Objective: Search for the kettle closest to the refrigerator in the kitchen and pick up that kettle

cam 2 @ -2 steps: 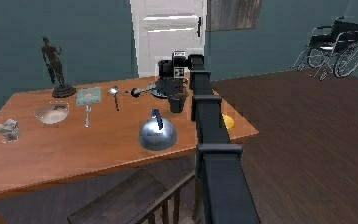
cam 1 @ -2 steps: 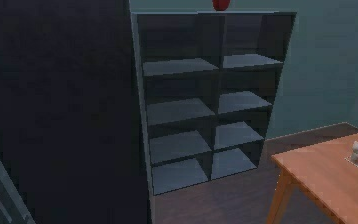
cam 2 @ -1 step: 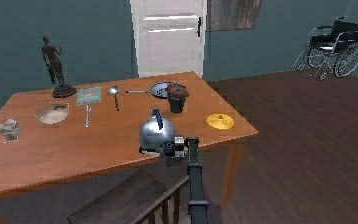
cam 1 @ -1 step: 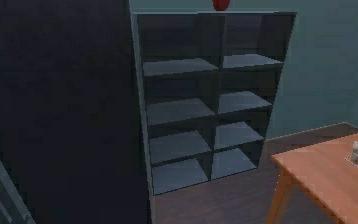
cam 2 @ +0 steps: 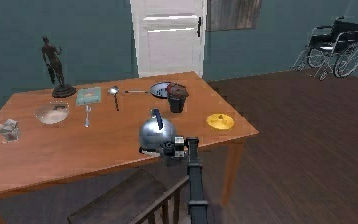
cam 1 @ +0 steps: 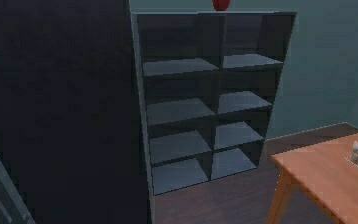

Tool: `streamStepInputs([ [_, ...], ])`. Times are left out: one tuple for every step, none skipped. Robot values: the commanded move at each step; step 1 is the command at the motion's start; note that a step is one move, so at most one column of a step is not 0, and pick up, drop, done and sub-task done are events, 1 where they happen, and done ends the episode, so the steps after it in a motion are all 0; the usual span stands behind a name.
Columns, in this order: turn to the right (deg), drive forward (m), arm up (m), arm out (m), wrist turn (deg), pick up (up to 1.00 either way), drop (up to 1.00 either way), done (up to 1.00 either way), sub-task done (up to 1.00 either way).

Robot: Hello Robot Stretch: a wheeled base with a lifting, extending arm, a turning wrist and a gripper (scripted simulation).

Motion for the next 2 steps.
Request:
streamStepInputs([
  [0.0, 0.0, 0.1, 0.0, 0.0, 0.0, 0.0, 0.0, 0.0],
  [0.0, 0.0, 0.0, 0.0, 0.0, 0.0, 0.0, 1.0, 0.0],
])
